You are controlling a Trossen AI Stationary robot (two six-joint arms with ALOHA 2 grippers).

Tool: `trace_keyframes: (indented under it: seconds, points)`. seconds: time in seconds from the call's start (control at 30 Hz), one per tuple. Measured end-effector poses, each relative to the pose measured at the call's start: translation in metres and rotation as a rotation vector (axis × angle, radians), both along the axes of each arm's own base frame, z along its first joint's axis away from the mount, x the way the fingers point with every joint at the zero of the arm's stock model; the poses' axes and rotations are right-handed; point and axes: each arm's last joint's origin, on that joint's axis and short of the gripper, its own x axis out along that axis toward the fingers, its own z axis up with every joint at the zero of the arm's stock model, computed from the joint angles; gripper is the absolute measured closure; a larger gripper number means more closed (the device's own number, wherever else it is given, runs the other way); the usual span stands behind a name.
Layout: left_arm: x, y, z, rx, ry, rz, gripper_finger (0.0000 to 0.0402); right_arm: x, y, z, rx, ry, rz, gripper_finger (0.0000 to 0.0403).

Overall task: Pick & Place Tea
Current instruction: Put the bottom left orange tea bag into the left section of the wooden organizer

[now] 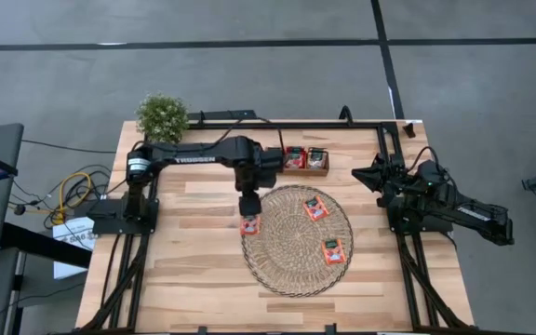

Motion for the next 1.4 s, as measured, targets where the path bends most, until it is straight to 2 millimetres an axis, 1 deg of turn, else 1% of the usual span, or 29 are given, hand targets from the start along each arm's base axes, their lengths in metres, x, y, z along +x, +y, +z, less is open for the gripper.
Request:
trace_keyframes:
  seconds: [0.17,0.27,0.33,0.47,0.63,0.8,0.93,1.23,1.4]
  points:
    - [-0.003,0.001,-0.032,-0.036,0.032,-0.006,0.0232,0.0,0.0,0.0,0.0,0.0,-0.001,0.0369]
    - [-0.004,0.0,-0.046,-0.07,0.022,-0.018,0.0232,0.0,0.0,0.0,0.0,0.0,-0.001,0.0369]
    - [-0.005,0.0,-0.052,-0.07,0.018,-0.022,0.0232,0.0,0.0,0.0,0.0,0.0,-0.001,0.0369]
    - [-0.001,0.001,-0.056,-0.072,-0.025,-0.027,0.0232,0.0,0.0,0.0,0.0,0.0,-0.001,0.0369]
    - [0.001,0.0,-0.056,-0.091,-0.061,-0.075,0.0232,0.0,0.0,0.0,0.0,0.0,-0.001,0.0369]
    - [0.001,0.002,-0.056,-0.093,-0.066,-0.072,0.0232,0.0,0.0,0.0,0.0,0.0,-0.001,0.0369]
    - [0.0,0.002,-0.064,-0.092,-0.071,-0.07,0.0232,0.0,0.0,0.0,0.0,0.0,-0.001,0.0369]
    - [0.0,0.002,-0.068,-0.093,-0.079,-0.071,0.0232,0.0,0.0,0.0,0.001,0.0,-0.001,0.0369]
    - [0.003,0.002,-0.081,-0.131,-0.045,-0.068,0.0232,0.0,0.0,0.0,0.008,-0.001,0.0,0.0369]
